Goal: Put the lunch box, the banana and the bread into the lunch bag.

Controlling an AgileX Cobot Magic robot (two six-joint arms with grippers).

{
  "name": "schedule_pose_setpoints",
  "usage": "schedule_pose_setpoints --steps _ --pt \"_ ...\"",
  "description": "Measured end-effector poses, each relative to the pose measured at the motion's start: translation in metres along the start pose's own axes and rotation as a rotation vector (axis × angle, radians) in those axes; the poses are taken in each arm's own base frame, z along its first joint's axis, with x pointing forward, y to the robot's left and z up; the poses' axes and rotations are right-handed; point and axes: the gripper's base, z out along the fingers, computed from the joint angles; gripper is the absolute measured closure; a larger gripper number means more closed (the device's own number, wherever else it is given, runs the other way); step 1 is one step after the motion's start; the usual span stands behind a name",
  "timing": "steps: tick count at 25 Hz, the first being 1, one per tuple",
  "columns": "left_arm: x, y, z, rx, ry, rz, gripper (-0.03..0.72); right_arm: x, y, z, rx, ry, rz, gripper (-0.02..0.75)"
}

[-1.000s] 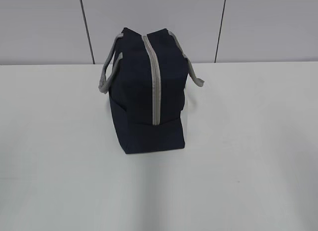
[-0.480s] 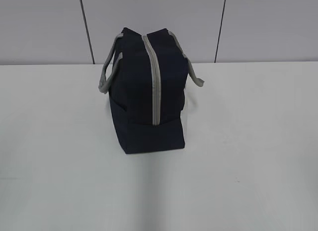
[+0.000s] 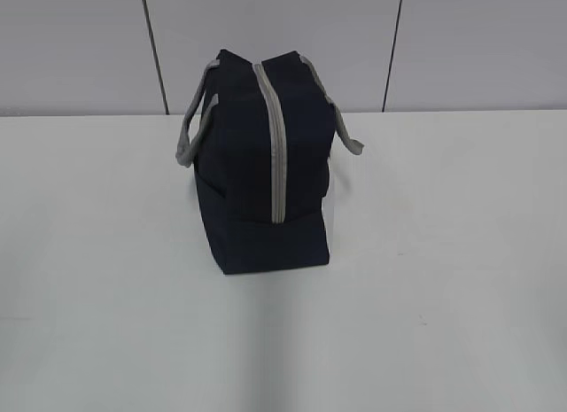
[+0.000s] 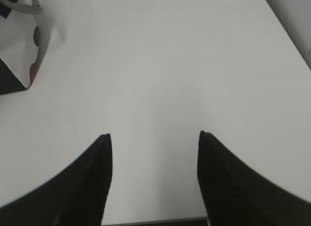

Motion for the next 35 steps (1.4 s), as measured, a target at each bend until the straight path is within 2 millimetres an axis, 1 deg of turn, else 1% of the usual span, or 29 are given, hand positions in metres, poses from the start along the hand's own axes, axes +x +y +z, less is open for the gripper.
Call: schedule_pose_setpoints --steps 4,24,28,35 --pt "0.000 0.000 0.000 0.000 0.000 0.000 0.452 0.003 0.001 0.002 0.001 0.028 0.002 0.323" --pt "0.000 0.000 0.000 0.000 -0.003 0.000 0.453 0.003 0.001 0.002 0.001 0.028 0.002 0.332" --pt "0.005 0.000 -0.007 -0.019 -0.052 -0.014 0.453 0.003 0.001 0.002 0.001 0.028 0.002 0.332" --pt "0.014 -0.001 -0.019 -0.145 -0.141 -0.101 0.453 0.003 0.001 0.002 0.001 0.028 0.002 0.332"
